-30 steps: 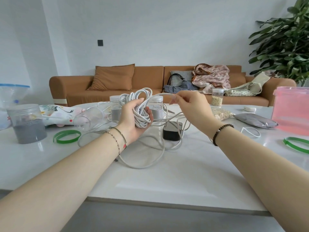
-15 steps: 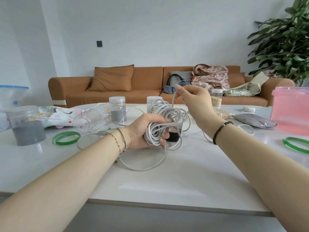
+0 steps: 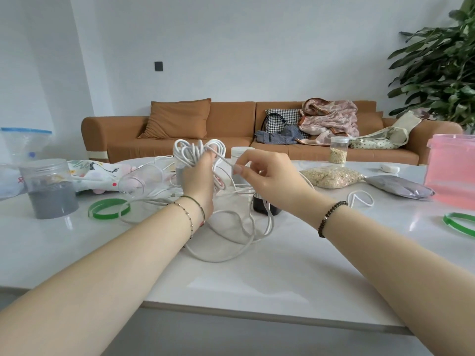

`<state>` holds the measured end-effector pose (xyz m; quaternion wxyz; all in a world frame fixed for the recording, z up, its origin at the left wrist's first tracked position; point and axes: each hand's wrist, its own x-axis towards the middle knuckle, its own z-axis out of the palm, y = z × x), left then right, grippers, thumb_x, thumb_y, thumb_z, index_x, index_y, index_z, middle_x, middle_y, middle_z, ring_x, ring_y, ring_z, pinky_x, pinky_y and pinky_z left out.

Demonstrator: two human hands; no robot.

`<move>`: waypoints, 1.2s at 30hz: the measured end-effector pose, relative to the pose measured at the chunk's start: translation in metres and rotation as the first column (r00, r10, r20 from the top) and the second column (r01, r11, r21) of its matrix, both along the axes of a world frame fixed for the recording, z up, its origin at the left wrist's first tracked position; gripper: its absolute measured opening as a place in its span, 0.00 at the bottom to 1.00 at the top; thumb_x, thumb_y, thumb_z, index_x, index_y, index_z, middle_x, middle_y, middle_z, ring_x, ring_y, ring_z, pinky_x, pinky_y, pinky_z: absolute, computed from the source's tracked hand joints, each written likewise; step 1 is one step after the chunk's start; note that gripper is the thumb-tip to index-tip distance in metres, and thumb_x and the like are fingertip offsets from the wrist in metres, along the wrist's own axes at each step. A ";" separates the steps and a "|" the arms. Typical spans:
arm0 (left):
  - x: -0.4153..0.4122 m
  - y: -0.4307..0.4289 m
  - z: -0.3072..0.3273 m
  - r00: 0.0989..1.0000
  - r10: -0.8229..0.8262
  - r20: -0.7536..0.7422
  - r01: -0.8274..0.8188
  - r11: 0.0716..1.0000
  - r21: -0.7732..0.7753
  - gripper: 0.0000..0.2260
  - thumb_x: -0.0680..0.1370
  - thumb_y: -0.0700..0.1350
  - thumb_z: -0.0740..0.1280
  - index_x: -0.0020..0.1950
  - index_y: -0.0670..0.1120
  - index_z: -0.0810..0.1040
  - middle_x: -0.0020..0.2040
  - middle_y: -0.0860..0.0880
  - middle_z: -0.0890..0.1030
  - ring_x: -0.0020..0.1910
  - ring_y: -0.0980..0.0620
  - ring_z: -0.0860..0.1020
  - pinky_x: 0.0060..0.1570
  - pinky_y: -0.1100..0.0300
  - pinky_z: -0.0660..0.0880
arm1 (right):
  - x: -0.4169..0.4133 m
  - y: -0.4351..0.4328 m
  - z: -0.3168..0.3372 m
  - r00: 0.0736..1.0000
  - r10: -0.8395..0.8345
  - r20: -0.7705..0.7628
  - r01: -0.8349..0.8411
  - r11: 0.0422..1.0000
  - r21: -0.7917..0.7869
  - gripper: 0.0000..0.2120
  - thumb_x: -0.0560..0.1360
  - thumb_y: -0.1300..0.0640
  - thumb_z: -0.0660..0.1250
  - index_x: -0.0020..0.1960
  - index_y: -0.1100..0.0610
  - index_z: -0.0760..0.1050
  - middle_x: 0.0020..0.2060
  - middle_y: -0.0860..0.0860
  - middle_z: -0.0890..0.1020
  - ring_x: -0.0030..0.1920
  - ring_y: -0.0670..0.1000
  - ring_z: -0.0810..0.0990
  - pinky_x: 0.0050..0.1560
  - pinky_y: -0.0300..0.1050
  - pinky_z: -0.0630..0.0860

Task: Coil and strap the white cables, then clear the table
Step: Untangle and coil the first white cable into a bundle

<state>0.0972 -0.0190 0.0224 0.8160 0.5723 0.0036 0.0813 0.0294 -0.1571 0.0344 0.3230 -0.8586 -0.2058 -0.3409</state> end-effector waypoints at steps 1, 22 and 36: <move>-0.001 0.000 0.001 1.000 -0.015 -0.014 0.014 1.000 -0.026 0.18 0.73 0.59 0.71 0.44 0.44 0.79 0.26 0.47 0.73 0.28 0.50 0.72 0.39 0.55 0.71 | 0.001 0.000 -0.001 1.000 -0.006 -0.015 0.006 1.000 -0.005 0.06 0.78 0.54 0.68 0.42 0.50 0.79 0.26 0.52 0.76 0.27 0.47 0.68 0.33 0.44 0.66; -0.008 -0.005 -0.003 0.895 -0.442 0.067 0.434 0.895 0.105 0.17 0.74 0.59 0.73 0.57 0.50 0.82 0.41 0.50 0.81 0.35 0.54 0.78 0.43 0.58 0.75 | 0.004 -0.006 -0.001 0.996 -0.080 -0.043 0.076 0.994 -0.072 0.06 0.77 0.51 0.69 0.42 0.49 0.80 0.25 0.51 0.78 0.29 0.53 0.76 0.39 0.52 0.78; 0.006 -0.007 -0.007 0.970 -0.178 0.166 0.182 0.983 -0.007 0.30 0.64 0.62 0.73 0.62 0.49 0.81 0.57 0.48 0.84 0.59 0.48 0.81 0.65 0.44 0.74 | 0.000 0.000 -0.005 0.996 -0.049 -0.069 0.034 0.981 -0.193 0.09 0.80 0.51 0.65 0.44 0.56 0.74 0.27 0.48 0.74 0.28 0.47 0.69 0.33 0.47 0.68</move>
